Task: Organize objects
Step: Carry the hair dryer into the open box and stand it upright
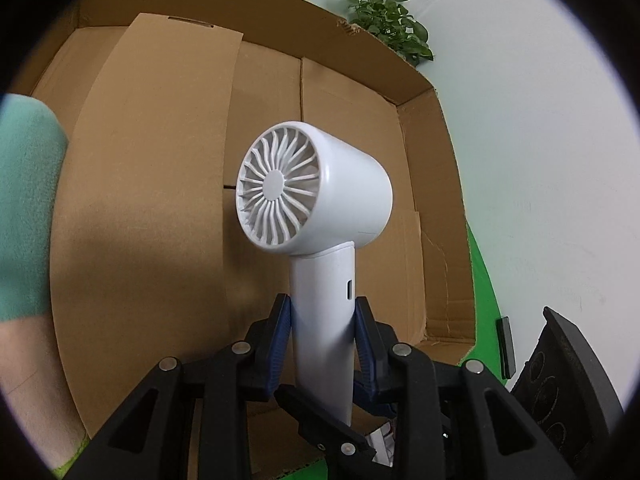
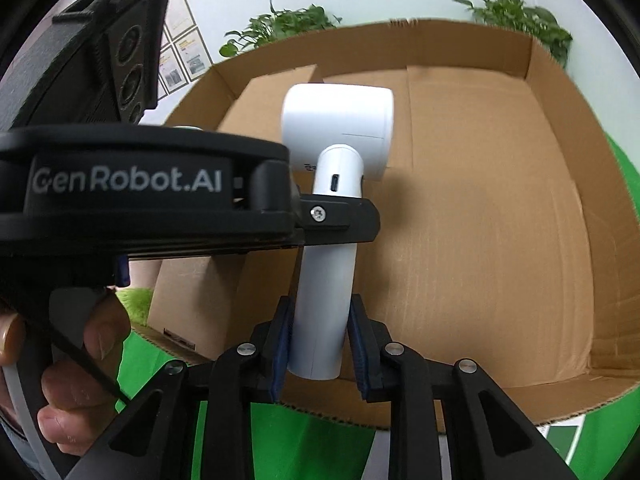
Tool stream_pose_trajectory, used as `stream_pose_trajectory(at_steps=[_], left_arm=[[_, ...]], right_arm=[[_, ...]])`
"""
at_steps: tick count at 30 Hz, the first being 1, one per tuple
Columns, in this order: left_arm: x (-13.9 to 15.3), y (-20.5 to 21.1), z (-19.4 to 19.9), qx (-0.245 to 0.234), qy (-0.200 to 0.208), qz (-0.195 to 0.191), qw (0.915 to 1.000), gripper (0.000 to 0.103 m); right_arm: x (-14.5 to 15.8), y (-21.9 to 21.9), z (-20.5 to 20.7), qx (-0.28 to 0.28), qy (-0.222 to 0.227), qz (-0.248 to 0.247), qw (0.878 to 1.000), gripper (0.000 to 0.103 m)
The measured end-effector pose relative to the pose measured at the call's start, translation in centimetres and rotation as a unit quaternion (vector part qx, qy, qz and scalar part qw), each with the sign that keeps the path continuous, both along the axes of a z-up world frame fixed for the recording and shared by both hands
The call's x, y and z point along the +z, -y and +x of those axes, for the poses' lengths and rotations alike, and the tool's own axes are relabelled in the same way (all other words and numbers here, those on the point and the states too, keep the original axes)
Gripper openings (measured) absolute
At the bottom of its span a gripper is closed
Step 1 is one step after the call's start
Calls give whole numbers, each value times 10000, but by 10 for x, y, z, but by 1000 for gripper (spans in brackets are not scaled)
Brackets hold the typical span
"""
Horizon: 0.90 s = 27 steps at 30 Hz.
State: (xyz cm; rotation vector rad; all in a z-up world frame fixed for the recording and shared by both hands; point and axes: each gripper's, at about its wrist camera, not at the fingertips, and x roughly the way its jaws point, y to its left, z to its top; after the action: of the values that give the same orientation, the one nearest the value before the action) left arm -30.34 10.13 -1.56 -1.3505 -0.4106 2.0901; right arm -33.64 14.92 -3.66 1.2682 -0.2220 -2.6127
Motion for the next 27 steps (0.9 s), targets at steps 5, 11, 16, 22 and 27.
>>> stream_pose_trajectory(at_steps=[5, 11, 16, 22, 27], left_arm=[[1, 3, -5, 68, 94, -50, 9999, 31], [14, 21, 5, 94, -46, -135, 9999, 31], [19, 48, 19, 226, -126, 55, 9997, 30], [23, 65, 33, 341, -333, -229, 9986, 30], [18, 69, 36, 374, -317, -249, 9985, 30]], right_arm=[[0, 2, -10, -37, 26, -30, 10000, 22], [-14, -3, -23, -291, 345, -83, 9989, 22], [-18, 13, -26, -317, 389, 141, 9986, 22], [-25, 35, -31, -270, 481, 395, 9977, 24], [-20, 46, -31, -183, 367, 444, 9982, 30]])
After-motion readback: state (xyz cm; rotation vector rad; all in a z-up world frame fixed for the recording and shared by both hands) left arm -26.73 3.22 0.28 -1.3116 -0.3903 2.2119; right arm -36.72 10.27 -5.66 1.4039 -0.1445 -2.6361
